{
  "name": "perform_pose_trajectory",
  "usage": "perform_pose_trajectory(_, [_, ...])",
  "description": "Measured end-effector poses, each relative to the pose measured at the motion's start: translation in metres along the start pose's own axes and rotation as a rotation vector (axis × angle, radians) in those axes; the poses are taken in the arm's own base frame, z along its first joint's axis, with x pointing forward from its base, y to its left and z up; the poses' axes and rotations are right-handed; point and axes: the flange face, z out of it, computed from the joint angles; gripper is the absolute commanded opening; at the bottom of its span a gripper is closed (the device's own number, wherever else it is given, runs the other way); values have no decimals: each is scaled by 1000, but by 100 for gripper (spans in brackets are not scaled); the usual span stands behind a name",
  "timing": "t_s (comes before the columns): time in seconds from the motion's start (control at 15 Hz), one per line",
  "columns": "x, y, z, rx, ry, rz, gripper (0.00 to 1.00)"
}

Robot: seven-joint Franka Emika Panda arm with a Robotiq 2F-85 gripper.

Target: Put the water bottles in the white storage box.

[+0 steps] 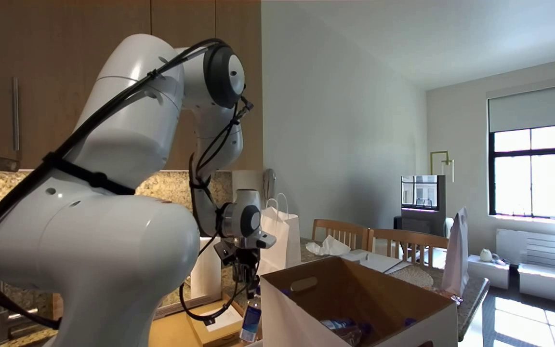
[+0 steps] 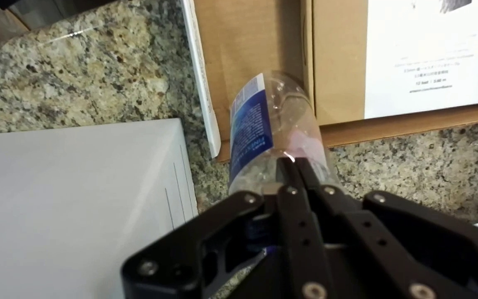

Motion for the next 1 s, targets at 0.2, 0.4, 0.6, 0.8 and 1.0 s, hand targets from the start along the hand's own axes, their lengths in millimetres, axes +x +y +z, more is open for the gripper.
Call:
perform_pose_trajectory(0.2, [-8,-4,1,-5,1,-28,45])
perform_pose_trajectory(0.4, [-20,-6,0,-5,1,-53,64])
perform_pose_trajectory(0.6, [-32,-4,-1,2,16,-82,83])
perform_pose_trajectory(0.8, [-33,5,-3,-8,46,-92,99])
perform_pose_trajectory(1.0, [-30,15,-7,-20,61,-99,71])
